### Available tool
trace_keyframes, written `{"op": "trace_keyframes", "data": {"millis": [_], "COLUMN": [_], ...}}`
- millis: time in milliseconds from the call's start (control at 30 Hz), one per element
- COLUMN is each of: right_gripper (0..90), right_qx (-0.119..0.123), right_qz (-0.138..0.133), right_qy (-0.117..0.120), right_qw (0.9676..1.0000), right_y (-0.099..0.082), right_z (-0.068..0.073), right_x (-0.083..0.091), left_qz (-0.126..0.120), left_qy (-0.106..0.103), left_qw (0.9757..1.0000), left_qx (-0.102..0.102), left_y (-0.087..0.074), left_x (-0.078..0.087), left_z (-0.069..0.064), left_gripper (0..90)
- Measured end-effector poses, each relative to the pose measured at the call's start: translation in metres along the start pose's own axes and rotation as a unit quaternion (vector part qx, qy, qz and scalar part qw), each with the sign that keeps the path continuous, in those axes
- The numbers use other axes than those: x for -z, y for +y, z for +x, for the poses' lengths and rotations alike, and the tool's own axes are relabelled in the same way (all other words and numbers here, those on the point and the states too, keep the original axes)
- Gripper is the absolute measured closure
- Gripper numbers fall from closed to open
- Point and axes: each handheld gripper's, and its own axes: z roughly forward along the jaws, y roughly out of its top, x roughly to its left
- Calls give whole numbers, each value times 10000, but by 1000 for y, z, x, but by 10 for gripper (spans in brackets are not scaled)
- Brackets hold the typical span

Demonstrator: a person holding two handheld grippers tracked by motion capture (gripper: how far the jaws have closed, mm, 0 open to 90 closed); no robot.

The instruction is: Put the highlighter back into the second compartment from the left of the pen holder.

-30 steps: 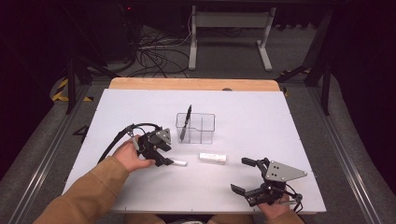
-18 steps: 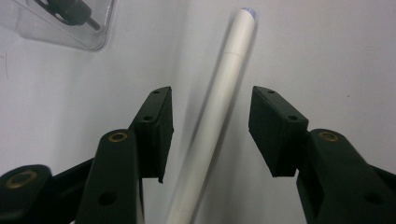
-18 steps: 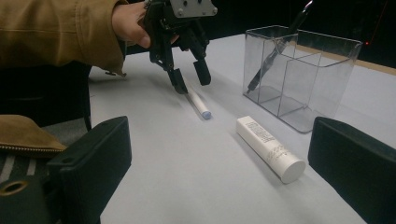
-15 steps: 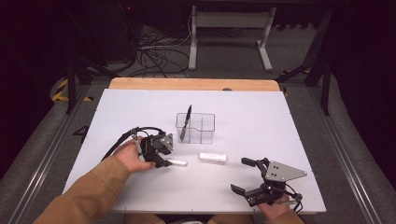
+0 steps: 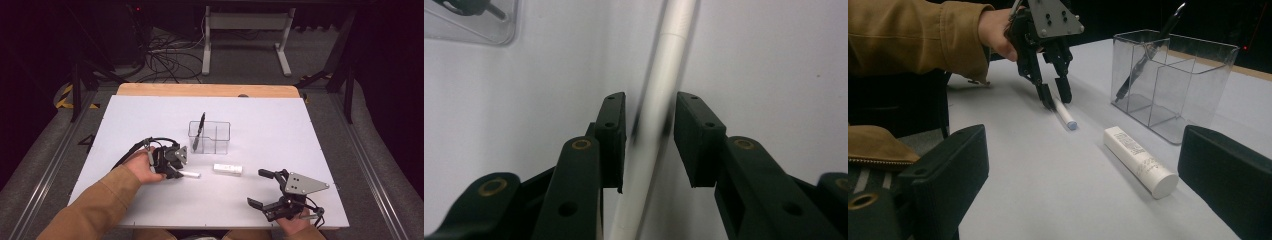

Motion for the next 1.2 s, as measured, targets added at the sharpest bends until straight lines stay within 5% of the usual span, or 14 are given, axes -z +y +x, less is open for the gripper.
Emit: {"op": "trace_keyframes", "data": {"millis": [900, 1200], "right_gripper": [67, 66], "right_qx": [-37, -45], "right_qz": [-41, -31], "right_qy": [103, 118], "right_qw": [9999, 9999], "right_y": [0, -1], "right_z": [0, 0], "right_x": [0, -1], "left_qz": [94, 130], "left_qy": [-42, 93], "left_qw": [9984, 9964], "left_qx": [-561, -833], "left_y": [5, 7], "left_x": [-1, -1], "left_z": [2, -4], "left_gripper": [691, 782]}}
